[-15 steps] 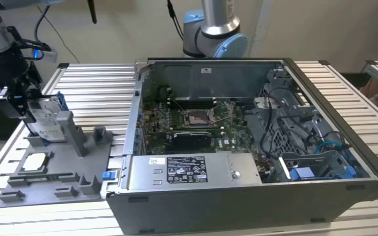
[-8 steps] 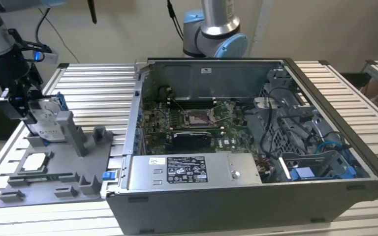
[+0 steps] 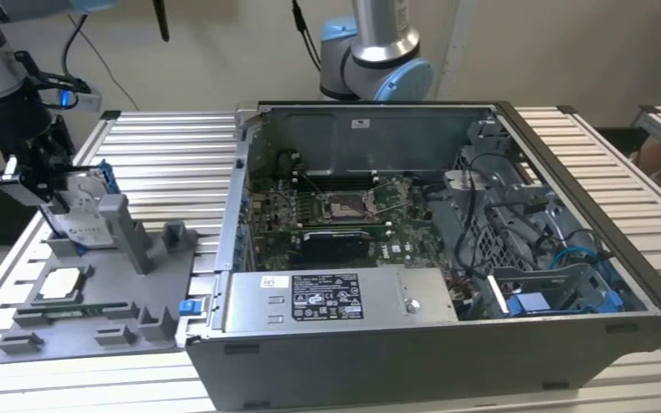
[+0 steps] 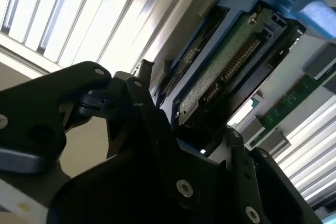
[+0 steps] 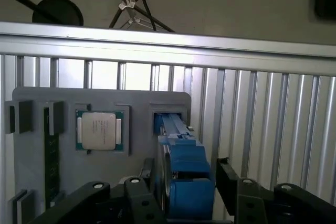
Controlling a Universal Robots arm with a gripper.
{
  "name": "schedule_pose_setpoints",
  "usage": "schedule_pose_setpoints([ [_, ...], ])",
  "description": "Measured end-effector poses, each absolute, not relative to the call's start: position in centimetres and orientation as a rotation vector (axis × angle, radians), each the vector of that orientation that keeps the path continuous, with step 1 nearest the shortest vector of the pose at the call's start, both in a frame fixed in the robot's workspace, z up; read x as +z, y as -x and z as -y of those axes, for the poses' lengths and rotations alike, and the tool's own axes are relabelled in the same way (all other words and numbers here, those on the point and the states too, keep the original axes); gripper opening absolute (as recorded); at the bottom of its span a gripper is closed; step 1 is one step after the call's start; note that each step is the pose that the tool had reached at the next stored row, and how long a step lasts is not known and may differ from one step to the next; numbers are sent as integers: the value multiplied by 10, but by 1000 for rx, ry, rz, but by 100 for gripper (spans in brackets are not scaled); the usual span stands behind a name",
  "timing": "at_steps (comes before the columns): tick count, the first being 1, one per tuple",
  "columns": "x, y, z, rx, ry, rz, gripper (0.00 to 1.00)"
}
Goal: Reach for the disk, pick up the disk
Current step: 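Pick up the disk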
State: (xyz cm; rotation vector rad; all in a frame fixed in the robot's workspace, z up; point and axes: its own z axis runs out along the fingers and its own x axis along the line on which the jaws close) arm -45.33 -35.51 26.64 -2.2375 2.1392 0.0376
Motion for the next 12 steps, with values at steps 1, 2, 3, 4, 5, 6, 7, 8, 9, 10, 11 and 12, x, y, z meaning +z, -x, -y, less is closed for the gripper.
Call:
schedule_pose_setpoints([
  [1, 266, 453, 355, 38, 2238, -2139, 0],
  [2, 266, 453, 355, 38, 2238, -2139, 0],
  [3, 266, 453, 355, 38, 2238, -2139, 0],
  [4, 266, 453, 355, 38, 2238, -2139, 0],
  [5, 266, 453, 355, 38, 2238, -2139, 0],
  [6, 266, 453, 355, 37, 2238, -2139, 0],
  [7, 266, 453, 355, 38, 2237, -2139, 0],
  [8, 266, 453, 355, 38, 2237, -2139, 0],
  [9, 266, 453, 355, 38, 2238, -2139, 0],
  [10, 266, 453, 355, 37, 2237, -2139, 0],
  [11, 266, 453, 355, 38, 2238, -2139, 0],
  [12, 266, 453, 355, 38, 2238, -2139, 0],
])
